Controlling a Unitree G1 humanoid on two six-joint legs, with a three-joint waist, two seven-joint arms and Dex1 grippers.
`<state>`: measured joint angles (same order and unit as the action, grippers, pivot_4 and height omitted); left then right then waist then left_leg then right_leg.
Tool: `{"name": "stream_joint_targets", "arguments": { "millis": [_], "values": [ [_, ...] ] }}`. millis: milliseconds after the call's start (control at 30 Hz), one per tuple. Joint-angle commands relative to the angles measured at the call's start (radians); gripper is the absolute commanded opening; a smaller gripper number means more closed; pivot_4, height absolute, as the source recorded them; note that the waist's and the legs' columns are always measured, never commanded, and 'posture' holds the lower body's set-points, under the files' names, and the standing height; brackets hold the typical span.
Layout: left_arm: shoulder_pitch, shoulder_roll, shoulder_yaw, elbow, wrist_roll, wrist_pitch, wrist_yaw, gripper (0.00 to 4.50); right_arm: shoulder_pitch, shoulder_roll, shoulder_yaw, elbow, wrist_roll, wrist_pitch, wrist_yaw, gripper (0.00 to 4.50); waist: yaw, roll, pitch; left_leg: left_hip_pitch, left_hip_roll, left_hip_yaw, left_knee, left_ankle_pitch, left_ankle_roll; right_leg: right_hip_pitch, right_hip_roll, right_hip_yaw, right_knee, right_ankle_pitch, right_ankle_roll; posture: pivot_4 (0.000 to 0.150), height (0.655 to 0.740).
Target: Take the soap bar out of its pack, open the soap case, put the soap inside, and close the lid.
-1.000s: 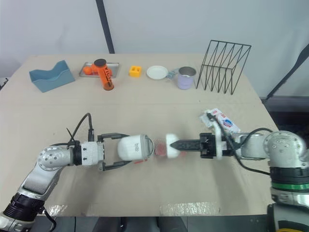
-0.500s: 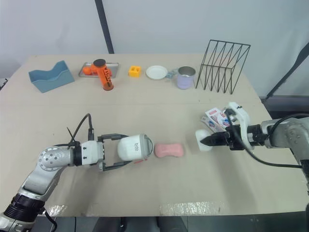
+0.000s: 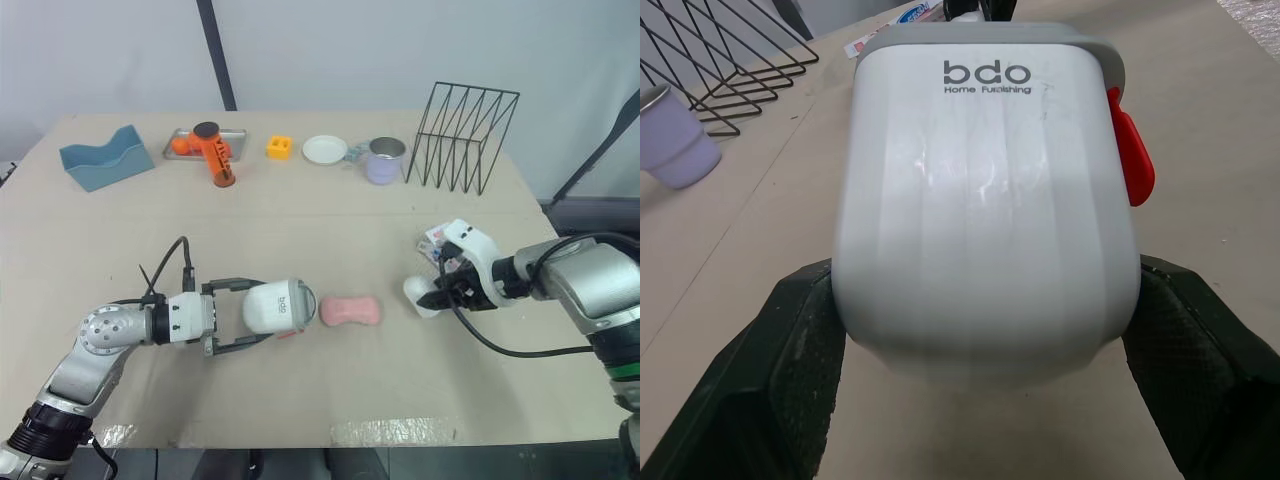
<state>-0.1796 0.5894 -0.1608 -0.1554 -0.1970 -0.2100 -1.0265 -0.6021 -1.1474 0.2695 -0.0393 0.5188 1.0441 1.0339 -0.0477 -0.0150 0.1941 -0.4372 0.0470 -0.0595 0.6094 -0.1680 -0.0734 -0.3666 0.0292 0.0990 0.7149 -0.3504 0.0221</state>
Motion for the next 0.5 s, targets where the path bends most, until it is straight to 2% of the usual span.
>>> {"name": "stream_joint_targets", "arguments": {
  "millis": [33, 333, 367, 467, 500],
  "values": [
    [0.006, 0.005, 0.010, -0.039, -0.005, -0.007, 0.012, 3.57, -0.020, 0.003, -0.019, 0.005, -0.034, -0.002, 0.019, 1.91, 0.000, 0.000, 0.000, 0.000, 0.000, 0.000, 0.000, 0.000, 0.000, 0.000, 0.000, 0.000, 0.000, 0.000, 0.000, 0.150, 0.7400],
    [0.005, 0.008, 0.010, -0.034, -0.002, -0.010, 0.009, 3.57, -0.003, 0.013, -0.027, 0.011, -0.080, -0.017, 0.052, 1.91, 0.000, 0.000, 0.000, 0.000, 0.000, 0.000, 0.001, 0.000, 0.000, 0.001, 0.000, 0.000, 0.000, 0.000, 0.000, 0.150, 0.7400],
    [0.005, 0.008, 0.010, -0.033, -0.002, -0.010, 0.008, 3.57, -0.001, 0.013, -0.032, 0.009, -0.078, -0.016, 0.055, 2.95, 0.000, 0.000, 0.000, 0.000, 0.000, 0.000, 0.001, 0.000, 0.000, 0.001, 0.000, 0.000, 0.000, 0.000, 0.000, 0.150, 0.7400],
    [0.003, 0.009, 0.009, -0.029, -0.002, -0.010, 0.006, 3.57, 0.006, 0.012, -0.048, 0.004, -0.078, -0.024, 0.065, 4.16, 0.000, 0.000, 0.000, 0.000, 0.000, 0.000, 0.001, 0.000, 0.000, 0.001, 0.000, -0.001, 0.001, 0.000, 0.000, 0.150, 0.7400],
    [0.002, 0.009, 0.009, -0.028, -0.002, -0.010, 0.006, 3.57, 0.009, 0.012, -0.054, 0.004, -0.076, -0.027, 0.068, 4.43, 0.000, 0.000, 0.000, 0.000, 0.000, 0.000, 0.001, 0.000, 0.000, 0.001, 0.000, 0.000, 0.001, 0.000, 0.000, 0.150, 0.7400]
  ]
}}
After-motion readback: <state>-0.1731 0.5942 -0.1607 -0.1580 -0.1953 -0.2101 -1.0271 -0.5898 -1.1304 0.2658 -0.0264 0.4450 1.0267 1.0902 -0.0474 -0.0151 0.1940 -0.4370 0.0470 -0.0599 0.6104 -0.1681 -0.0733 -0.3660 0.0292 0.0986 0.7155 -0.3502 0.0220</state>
